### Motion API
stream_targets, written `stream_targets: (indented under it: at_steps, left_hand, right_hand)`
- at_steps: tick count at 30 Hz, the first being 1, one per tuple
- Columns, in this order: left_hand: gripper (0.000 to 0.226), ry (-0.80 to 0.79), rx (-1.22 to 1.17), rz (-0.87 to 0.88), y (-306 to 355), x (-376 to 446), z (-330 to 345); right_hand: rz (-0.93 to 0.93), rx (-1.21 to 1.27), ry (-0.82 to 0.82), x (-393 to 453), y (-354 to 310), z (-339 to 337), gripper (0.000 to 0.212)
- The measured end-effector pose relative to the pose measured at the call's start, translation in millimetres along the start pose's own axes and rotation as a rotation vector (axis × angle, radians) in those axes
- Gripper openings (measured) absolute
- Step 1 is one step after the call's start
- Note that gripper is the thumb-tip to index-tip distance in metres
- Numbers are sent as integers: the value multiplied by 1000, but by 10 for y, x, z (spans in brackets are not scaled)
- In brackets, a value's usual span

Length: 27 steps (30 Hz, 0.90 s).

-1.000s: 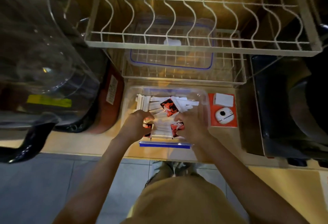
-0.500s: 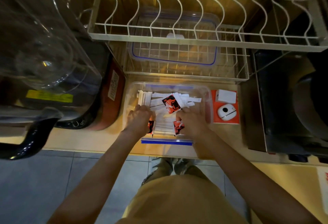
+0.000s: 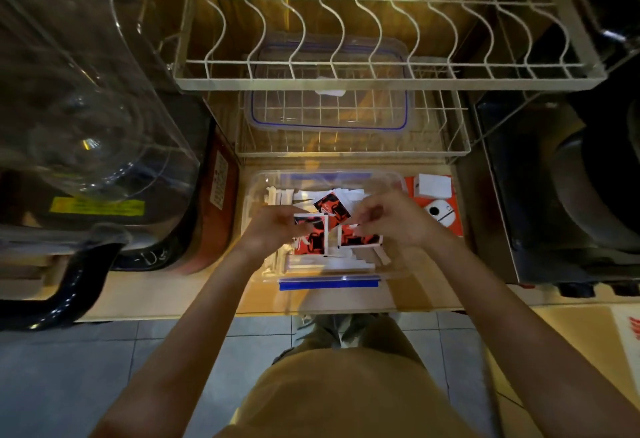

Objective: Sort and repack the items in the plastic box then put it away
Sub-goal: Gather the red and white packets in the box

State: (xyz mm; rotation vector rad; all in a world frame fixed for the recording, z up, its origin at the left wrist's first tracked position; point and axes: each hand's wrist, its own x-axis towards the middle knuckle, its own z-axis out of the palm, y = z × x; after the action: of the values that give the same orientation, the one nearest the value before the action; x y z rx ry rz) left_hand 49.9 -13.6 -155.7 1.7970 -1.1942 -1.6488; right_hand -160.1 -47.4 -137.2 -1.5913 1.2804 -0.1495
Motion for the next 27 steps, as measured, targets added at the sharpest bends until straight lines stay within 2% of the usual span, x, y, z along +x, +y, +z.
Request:
stream_targets:
  at_steps: [2,5,8,18,22,27]
  left_hand:
    - [12,-4,-137,-31,-13,-7,33]
    - [7,-54,-366,-94,-60,-23,112]
    - [11,-74,-431,-115,-134,-38,184]
    - [13,-126,-483,-134,-134,-91,263]
    - [25,-150,-567,-140,-137,-68,262]
    - [29,-145,-629,-188,-167,-25,237]
  right_hand:
    - [-52,53,14,-30,-159,-74,13]
    - [-85,116,2,-56,-341,-105,14]
    - [-115,136,-9,-60,-406,-79,14]
    - [-303,-352,-164,68,-503,279,15]
    - [-322,-381,-83,104,-442,388,20]
    - [-287,-242,75,103,-295,468,43]
